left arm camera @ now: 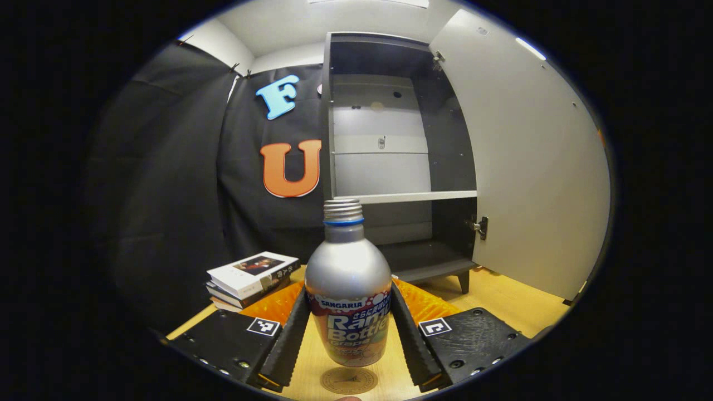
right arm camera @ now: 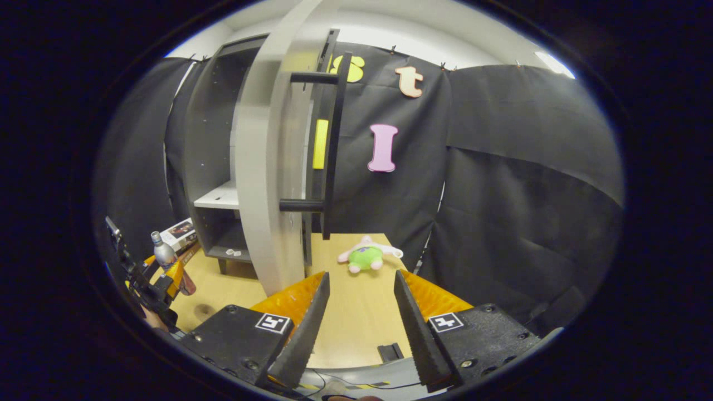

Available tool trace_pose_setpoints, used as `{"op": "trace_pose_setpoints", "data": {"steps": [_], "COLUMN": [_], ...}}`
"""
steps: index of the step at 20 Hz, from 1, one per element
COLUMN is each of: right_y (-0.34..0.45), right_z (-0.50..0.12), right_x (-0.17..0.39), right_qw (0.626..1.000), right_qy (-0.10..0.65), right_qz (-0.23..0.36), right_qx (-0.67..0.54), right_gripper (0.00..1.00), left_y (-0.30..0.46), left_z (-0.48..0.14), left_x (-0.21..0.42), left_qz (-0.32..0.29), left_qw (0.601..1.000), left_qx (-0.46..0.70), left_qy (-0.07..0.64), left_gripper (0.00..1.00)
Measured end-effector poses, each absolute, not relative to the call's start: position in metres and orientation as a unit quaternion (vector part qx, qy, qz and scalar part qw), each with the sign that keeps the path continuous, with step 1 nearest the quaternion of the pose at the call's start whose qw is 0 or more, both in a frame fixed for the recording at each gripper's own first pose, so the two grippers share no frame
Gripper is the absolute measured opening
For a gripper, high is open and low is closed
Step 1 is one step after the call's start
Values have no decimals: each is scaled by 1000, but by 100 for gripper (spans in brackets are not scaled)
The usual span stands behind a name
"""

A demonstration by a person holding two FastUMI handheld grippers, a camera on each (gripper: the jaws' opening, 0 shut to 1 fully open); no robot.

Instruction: Open the cabinet door with the right hand, grasp the bottle in the cabinet with the left hand and place it on the coaster, then close the cabinet door with the right hand.

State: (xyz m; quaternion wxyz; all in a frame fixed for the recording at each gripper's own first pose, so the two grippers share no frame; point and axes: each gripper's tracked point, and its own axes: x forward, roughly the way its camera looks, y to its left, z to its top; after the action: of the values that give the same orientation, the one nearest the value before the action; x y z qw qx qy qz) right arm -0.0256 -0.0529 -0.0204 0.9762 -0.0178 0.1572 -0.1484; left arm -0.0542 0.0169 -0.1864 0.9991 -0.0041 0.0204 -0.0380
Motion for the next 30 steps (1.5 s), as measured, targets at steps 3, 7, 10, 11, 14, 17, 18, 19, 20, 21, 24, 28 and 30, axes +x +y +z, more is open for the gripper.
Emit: {"op": "trace_pose_setpoints", "data": {"steps": [3, 7, 10, 11, 14, 17, 18, 19, 20, 21, 24, 28, 30], "right_y": [-55, -57, -57, -59, -58, -60, -61, -61, -61, -60, -62, -62, -62], "right_z": [-23, -39, -55, -58, -53, -52, -52, -51, -51, -50, -50, -52, -51], "right_x": [-28, -32, -28, -22, -25, -23, -23, -23, -22, -22, -21, -22, -17], "right_qw": [971, 961, 956, 954, 951, 950, 950, 951, 951, 952, 952, 952, 955], "right_qy": [176, 222, 240, 242, 245, 243, 242, 241, 240, 240, 239, 239, 230], "right_qz": [-160, -164, -166, -169, -168, -168, -169, -168, -165, -163, -162, -164, -153], "right_qx": [-32, -37, -40, -44, -86, -100, -100, -100, -102, -103, -104, -96, -108], "right_gripper": [73, 77, 77, 77, 76, 75, 76, 75, 75, 74, 74, 72, 74], "left_y": [32, 35, 30, 28, 26, 24, 24, 23, 22, 24, 30, 38, 42], "left_z": [-211, -255, -282, -290, -299, -300, -301, -303, -308, -312, -314, -306, -297], "left_x": [-57, -61, -61, -60, -66, -67, -69, -70, -70, -71, -76, -81, -84], "left_qz": [-22, -14, -19, -21, -18, -21, -19, -18, -18, -14, -2, -5, -14], "left_qw": [1000, 1000, 1000, 999, 1000, 1000, 1000, 999, 999, 999, 999, 999, 999], "left_qx": [1, -1, -2, -1, 0, 3, 4, 6, 7, 9, 6, 3, 15], "left_qy": [19, 22, 24, 26, 21, 20, 23, 26, 36, 44, 50, 49, 44], "left_gripper": [75, 76, 76, 76, 76, 76, 77, 77, 78, 79, 86, 97, 97]}}
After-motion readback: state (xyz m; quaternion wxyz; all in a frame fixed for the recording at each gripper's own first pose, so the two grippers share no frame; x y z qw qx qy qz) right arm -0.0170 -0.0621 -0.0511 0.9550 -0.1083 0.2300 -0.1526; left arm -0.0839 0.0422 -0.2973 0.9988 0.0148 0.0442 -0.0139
